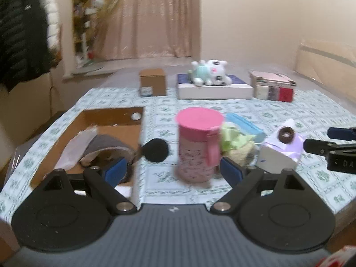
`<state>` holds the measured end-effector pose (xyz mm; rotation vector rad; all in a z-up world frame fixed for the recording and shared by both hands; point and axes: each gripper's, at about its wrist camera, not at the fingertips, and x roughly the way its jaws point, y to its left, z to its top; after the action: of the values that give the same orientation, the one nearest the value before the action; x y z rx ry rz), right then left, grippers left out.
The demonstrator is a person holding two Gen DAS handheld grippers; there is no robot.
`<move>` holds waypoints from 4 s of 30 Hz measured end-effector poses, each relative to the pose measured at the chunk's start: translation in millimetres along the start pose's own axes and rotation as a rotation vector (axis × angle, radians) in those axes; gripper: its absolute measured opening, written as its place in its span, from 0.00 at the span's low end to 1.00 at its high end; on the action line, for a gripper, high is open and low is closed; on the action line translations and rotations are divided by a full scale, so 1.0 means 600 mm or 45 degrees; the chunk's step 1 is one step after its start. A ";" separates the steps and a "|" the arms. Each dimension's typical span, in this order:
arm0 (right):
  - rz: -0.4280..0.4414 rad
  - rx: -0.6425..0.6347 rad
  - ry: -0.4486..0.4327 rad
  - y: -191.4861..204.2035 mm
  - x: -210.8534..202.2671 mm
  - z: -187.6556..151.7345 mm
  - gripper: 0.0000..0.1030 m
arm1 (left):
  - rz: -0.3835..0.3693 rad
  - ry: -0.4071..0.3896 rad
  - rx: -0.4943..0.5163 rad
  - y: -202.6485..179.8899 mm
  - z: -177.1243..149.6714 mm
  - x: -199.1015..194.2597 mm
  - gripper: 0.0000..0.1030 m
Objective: Organize soft objects
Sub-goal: 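Withdraw both tools and move the right tool to the brown hair tie, then grasp the brown hair tie on the tissue pack with the right tool, then grasp the green cloth with the left tool while the right tool holds the hair tie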
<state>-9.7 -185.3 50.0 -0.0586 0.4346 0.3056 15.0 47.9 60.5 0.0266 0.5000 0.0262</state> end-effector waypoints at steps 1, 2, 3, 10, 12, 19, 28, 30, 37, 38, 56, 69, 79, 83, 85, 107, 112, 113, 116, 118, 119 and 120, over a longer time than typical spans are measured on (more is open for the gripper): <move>-0.009 0.011 -0.004 -0.008 -0.003 -0.002 0.72 | -0.016 -0.006 0.012 -0.008 0.001 0.002 0.87; -0.018 0.022 -0.005 -0.015 -0.005 -0.003 0.72 | -0.030 -0.012 0.023 -0.016 0.003 0.003 0.87; -0.024 0.036 -0.001 -0.023 -0.007 -0.004 0.72 | -0.043 -0.012 0.035 -0.026 0.005 0.006 0.87; -0.050 0.099 0.001 -0.064 -0.014 -0.005 0.72 | -0.116 0.001 0.091 -0.073 0.015 0.023 0.86; -0.052 0.111 0.007 -0.071 -0.011 -0.005 0.72 | -0.122 -0.002 0.099 -0.082 0.020 0.027 0.86; -0.048 0.113 0.039 -0.089 0.016 -0.002 0.72 | -0.149 -0.007 0.133 -0.106 0.035 0.050 0.85; -0.029 0.040 0.046 -0.103 0.069 0.005 0.72 | -0.204 0.020 0.156 -0.125 0.043 0.094 0.82; -0.025 0.028 0.055 -0.105 0.083 0.006 0.72 | -0.205 0.020 0.162 -0.127 0.047 0.103 0.82; -0.002 -0.045 0.092 -0.109 0.133 0.007 0.72 | -0.209 0.010 0.229 -0.134 0.063 0.135 0.82; 0.004 -0.060 0.099 -0.109 0.140 0.007 0.72 | -0.215 0.013 0.244 -0.134 0.067 0.139 0.81; 0.084 -0.393 0.249 -0.113 0.235 0.008 0.56 | -0.444 0.160 0.835 -0.135 0.133 0.231 0.77; 0.125 -0.378 0.296 -0.116 0.240 0.014 0.19 | -0.525 0.268 1.018 -0.163 0.145 0.260 0.75; 0.158 -0.221 0.228 -0.145 0.210 0.064 0.18 | -0.597 0.462 1.126 -0.191 0.175 0.310 0.75; 0.173 -0.164 0.205 -0.158 0.200 0.087 0.18 | -0.622 0.571 1.192 -0.211 0.181 0.341 0.74; 0.174 -0.163 0.200 -0.161 0.198 0.093 0.18 | -0.629 0.638 1.230 -0.220 0.178 0.356 0.73; 0.167 -0.065 0.187 -0.197 0.189 0.086 0.18 | -0.562 1.037 1.433 -0.277 0.137 0.457 0.05; 0.159 -0.044 0.173 -0.200 0.168 0.092 0.18 | -0.561 0.961 1.347 -0.276 0.181 0.430 0.02; 0.156 -0.041 0.167 -0.199 0.164 0.094 0.18 | -0.555 0.943 1.334 -0.274 0.191 0.424 0.02; 0.146 -0.026 0.145 -0.200 0.146 0.103 0.18 | -0.540 0.883 1.290 -0.270 0.223 0.400 0.02; 0.141 -0.017 0.131 -0.198 0.132 0.109 0.18 | -0.533 0.838 1.265 -0.267 0.243 0.380 0.02; 0.139 -0.012 0.127 -0.197 0.126 0.112 0.18 | -0.529 0.819 1.258 -0.266 0.251 0.371 0.02; 0.137 -0.006 0.122 -0.195 0.120 0.115 0.18 | -0.522 0.793 1.253 -0.265 0.261 0.358 0.02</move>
<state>115.9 -268.5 81.0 -0.0544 0.5330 0.4105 281.7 -107.0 90.0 0.9004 1.0927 -0.6337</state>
